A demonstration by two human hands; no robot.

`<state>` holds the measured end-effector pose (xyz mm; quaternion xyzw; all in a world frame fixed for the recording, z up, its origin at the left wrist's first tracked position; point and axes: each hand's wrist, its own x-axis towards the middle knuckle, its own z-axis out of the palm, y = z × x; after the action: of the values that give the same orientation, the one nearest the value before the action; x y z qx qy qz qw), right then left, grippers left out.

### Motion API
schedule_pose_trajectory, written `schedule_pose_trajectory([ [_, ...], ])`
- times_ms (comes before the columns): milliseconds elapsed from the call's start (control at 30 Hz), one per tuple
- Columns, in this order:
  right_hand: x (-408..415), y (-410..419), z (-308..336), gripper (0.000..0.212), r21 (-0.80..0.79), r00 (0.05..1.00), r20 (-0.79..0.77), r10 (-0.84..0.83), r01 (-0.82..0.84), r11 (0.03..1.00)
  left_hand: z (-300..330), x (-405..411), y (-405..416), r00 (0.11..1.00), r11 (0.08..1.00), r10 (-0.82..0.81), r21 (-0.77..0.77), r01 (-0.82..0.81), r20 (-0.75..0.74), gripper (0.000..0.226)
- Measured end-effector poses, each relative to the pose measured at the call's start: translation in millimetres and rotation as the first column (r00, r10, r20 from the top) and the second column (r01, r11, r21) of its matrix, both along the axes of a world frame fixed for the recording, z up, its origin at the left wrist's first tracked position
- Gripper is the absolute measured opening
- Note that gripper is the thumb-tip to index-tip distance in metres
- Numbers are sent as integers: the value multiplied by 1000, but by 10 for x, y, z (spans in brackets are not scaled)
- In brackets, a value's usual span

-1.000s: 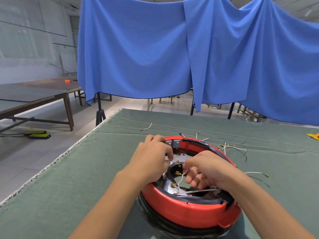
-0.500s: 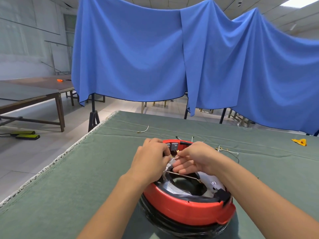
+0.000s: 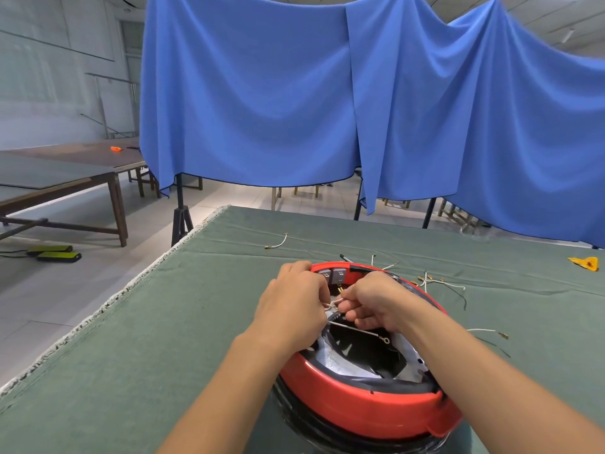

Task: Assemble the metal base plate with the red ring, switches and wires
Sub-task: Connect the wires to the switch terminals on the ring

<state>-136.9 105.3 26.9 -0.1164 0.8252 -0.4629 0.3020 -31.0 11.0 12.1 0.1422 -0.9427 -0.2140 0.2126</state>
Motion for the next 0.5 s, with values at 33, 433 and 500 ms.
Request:
schedule_pose_trajectory([
  [33,-4,-3,-8,30,-3,1000,-1,6,-6,1000,2,2,0,1000,1000,-3,6,3,4,21],
  [433,-7,17,-18,33,-26,999,2,43,-42,999,-11,-16,3,1000,999,30,11,-30,-9,45],
  [500,-3,26,-13,31,-32,998,18,63,-63,998,-3,-17,6,999,999,30,16,-30,-9,46],
])
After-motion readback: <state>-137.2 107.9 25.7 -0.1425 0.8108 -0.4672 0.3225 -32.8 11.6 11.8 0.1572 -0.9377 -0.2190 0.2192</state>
